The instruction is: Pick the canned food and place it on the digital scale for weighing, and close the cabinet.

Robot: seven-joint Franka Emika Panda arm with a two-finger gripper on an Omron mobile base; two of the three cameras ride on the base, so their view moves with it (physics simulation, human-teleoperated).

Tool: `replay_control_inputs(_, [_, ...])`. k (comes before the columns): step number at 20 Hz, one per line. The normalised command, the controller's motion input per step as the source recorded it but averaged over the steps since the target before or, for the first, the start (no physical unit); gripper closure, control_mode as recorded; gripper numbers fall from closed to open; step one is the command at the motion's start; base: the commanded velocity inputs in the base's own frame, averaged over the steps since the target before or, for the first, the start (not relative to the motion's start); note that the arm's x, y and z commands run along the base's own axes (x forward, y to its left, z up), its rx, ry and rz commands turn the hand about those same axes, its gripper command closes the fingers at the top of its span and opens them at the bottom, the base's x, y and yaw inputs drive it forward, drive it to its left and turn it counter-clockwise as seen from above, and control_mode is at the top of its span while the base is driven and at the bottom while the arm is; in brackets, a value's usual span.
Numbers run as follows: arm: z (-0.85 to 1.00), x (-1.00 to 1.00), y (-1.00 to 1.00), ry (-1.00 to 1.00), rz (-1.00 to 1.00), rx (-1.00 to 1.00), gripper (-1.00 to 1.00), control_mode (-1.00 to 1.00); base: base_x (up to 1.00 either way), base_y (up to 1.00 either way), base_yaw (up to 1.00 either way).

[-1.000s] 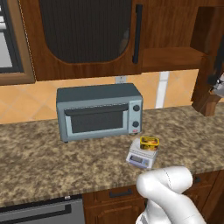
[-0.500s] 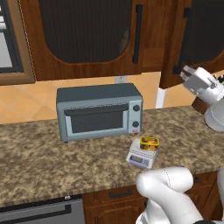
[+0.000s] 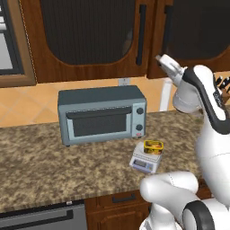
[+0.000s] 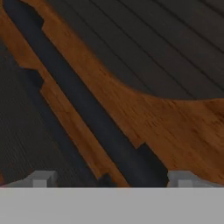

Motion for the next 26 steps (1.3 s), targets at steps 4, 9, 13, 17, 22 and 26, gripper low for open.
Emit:
replay_control_inputs(4, [0.00,1.00,0.67,0.01,-0.26,-0.08,-1.00,-1.00,0.00,0.00,0.00])
replay_control_inputs(9, [-0.05,1.00,0.45,0.00,-0.17,-0.07,-1.00,-1.00,0.00,0.00,0.00])
replay_control_inputs(13, [-0.08,0.67,0.26,0.00,-0.09,-0.05,-1.00,-1.00,0.00,0.00,0.00])
replay_control_inputs(17, [0.00,0.00,0.00,0.00,0.00,0.00,-1.00,-1.00,0.00,0.00,0.00])
replay_control_inputs(22, [0.00,0.00,0.00,0.00,0.00,0.00,-1.00,-1.00,0.00,0.00,0.00])
replay_control_inputs(26, [-0.78,0.87,-0.13,-0.01,0.01,0.09,-1.00,-1.00,0.00,0.00,0.00])
